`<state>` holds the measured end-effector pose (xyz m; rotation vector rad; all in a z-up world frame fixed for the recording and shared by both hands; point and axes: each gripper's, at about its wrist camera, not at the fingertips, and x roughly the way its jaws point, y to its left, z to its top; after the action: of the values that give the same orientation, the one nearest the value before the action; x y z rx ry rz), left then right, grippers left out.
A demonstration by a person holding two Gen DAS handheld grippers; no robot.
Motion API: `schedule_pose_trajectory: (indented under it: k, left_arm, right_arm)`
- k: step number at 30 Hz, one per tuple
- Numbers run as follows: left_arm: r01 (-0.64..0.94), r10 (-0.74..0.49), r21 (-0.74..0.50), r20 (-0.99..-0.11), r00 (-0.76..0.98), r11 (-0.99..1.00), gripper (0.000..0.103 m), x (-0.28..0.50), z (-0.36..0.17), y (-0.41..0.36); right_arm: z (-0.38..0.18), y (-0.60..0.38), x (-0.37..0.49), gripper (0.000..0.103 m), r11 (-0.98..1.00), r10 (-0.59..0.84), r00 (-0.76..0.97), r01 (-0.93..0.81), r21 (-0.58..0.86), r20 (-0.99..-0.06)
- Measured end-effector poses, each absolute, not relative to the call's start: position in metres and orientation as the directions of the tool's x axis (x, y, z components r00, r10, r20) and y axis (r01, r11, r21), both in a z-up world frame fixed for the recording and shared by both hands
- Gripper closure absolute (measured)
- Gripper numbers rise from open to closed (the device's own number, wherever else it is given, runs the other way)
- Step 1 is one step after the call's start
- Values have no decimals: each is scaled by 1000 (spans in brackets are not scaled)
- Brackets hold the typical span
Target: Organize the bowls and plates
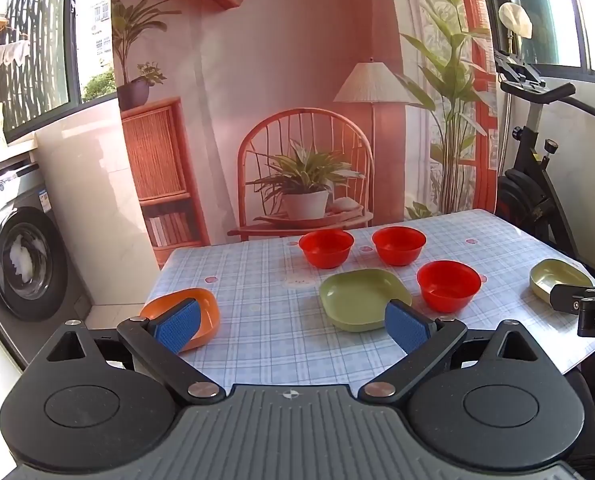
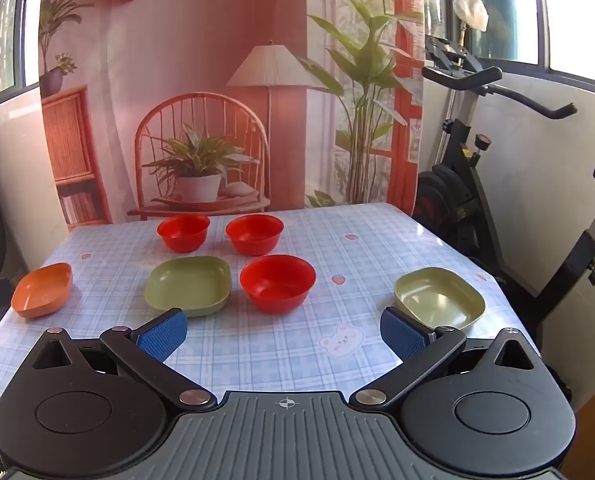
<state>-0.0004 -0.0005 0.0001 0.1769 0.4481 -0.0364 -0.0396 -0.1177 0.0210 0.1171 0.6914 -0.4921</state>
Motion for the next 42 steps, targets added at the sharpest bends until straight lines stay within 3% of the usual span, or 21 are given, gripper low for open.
schedule_pose_trajectory:
  k: [42]
  left_arm:
    - [74, -7, 141, -426, 905, 987, 3, -3, 4, 0]
  right_arm:
    - [16, -116, -37, 0, 878, -396, 664, 476, -49, -634]
